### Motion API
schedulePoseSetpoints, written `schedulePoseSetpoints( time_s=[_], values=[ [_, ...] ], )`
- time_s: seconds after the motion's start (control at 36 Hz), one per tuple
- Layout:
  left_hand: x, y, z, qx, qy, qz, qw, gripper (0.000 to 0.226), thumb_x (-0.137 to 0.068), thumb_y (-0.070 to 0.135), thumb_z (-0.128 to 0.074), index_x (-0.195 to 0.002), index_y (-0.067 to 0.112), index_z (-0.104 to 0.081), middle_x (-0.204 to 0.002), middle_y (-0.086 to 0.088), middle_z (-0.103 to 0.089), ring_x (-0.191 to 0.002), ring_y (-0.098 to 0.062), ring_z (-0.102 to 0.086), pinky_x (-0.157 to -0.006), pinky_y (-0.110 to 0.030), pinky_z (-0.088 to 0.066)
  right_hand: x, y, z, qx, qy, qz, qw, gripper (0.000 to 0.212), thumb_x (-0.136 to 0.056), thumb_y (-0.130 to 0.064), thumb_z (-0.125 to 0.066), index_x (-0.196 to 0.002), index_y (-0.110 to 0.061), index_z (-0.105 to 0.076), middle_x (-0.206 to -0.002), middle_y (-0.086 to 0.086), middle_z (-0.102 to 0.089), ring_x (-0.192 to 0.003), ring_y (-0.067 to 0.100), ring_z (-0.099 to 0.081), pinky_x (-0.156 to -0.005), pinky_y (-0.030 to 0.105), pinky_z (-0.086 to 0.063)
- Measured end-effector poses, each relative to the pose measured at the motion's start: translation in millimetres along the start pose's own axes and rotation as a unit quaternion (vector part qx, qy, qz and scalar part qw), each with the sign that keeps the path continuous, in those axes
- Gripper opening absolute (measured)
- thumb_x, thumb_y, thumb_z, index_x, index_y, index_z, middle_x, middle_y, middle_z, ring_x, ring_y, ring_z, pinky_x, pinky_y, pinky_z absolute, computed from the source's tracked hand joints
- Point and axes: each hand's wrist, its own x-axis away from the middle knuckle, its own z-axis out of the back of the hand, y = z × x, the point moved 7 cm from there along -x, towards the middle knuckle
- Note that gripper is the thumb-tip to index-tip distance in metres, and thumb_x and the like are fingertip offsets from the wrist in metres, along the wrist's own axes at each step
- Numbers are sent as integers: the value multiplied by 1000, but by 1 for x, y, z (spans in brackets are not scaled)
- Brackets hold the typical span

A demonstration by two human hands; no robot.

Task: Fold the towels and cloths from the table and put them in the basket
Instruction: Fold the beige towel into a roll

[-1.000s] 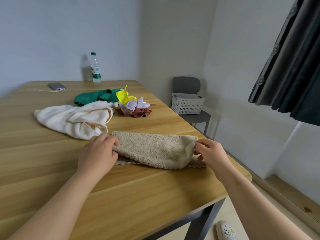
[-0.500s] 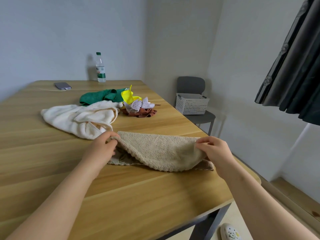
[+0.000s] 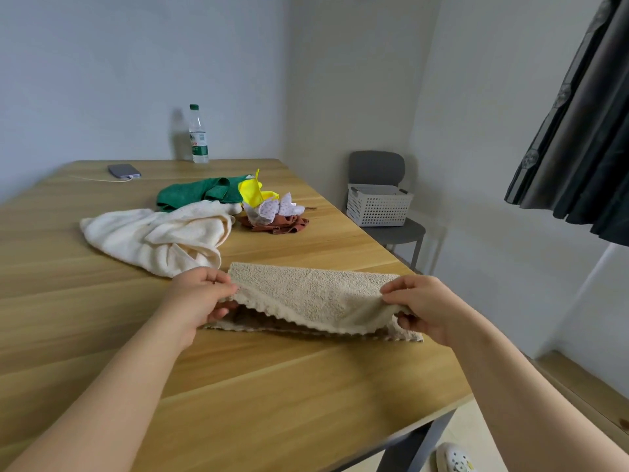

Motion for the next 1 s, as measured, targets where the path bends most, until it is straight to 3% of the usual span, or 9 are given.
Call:
schedulePoseSetpoints(
  time_s=[0.14, 0.22, 0.36, 0.47, 0.56, 0.67, 0.81, 0.92, 1.0],
  values=[
    [-11, 41, 2, 29, 34, -79, 996, 21, -85, 4, -65, -101, 17, -62, -114, -3, -58, -66, -14, -55, -54, -21, -48, -7, -38, 12, -182, 43, 72, 980, 14, -86, 2, -61, -95, -9, -64, -76, 7, -57, -59, 12, -48, -50, 21, -42],
    [-11, 53, 3, 84, 38, -95, 991, 25, -84, 1, -64, -106, 14, -61, -117, -9, -60, -67, -17, -60, -47, -18, -51, -7, -46, 19, -195, 62, 110, 973, 21, -87, 4, -58, -102, -11, -63, -83, 7, -57, -61, 13, -47, -53, 23, -40],
    [4, 7, 3, -42, 16, -31, 999, 29, -83, -4, -63, -109, 8, -59, -112, -12, -60, -59, -18, -64, -41, -18, -48, -3, -3, 11, -25, 24, 20, 999, 25, -85, -2, -65, -108, -10, -60, -74, 8, -55, -55, 12, -48, -51, 22, -46],
    [6, -9, 6, -97, 13, -21, 995, 25, -83, -3, -63, -105, 8, -58, -99, -1, -57, -61, -17, -65, -41, -21, -47, 2, 19, 13, 56, 84, 10, 995, 25, -83, -11, -69, -106, -14, -61, -68, 5, -58, -48, 11, -49, -44, 17, -46],
    [7, -5, 7, -164, 30, -62, 984, 23, -82, 5, -66, -100, 15, -58, -102, 0, -54, -63, -17, -66, -50, -26, -47, 3, 20, 13, 76, 112, 35, 990, 25, -84, -10, -67, -107, -15, -60, -69, 5, -60, -47, 11, -50, -44, 18, -45],
    [5, -7, 7, -196, 31, -82, 977, 22, -80, 6, -67, -98, 17, -60, -73, 5, -57, -65, -23, -66, -81, -45, -54, 3, 21, 13, 91, 128, 48, 986, 24, -85, -10, -64, -108, -15, -61, -72, 4, -61, -49, 11, -51, -48, 20, -45],
    [7, -3, 7, -261, 35, -80, 961, 24, -79, 7, -65, -97, 21, -59, -96, 2, -54, -55, -21, -60, -71, -38, -54, 2, 23, 13, 74, 135, 41, 987, 22, -81, -6, -62, -102, -13, -60, -75, 4, -60, -50, 13, -49, -49, 23, -45],
    [13, 5, 11, -339, 56, -72, 937, 4, -81, 33, -61, -81, 29, -61, -83, 8, -62, -72, -18, -61, -71, -34, -51, 7, 17, 18, 150, 195, 77, 966, 24, -82, -12, -61, -104, -17, -53, -106, 2, -52, -68, 11, -50, -61, 28, -50],
    [16, 12, 7, -423, 77, -121, 895, 22, -87, 51, -50, -90, 32, -61, -104, 3, -57, -100, -21, -53, -82, -34, -46, 19, 14, 17, 291, 263, 102, 914, 30, -88, -29, -55, -117, -23, -50, -126, 1, -43, -103, 19, -49, -83, 36, -50]
  ],
)
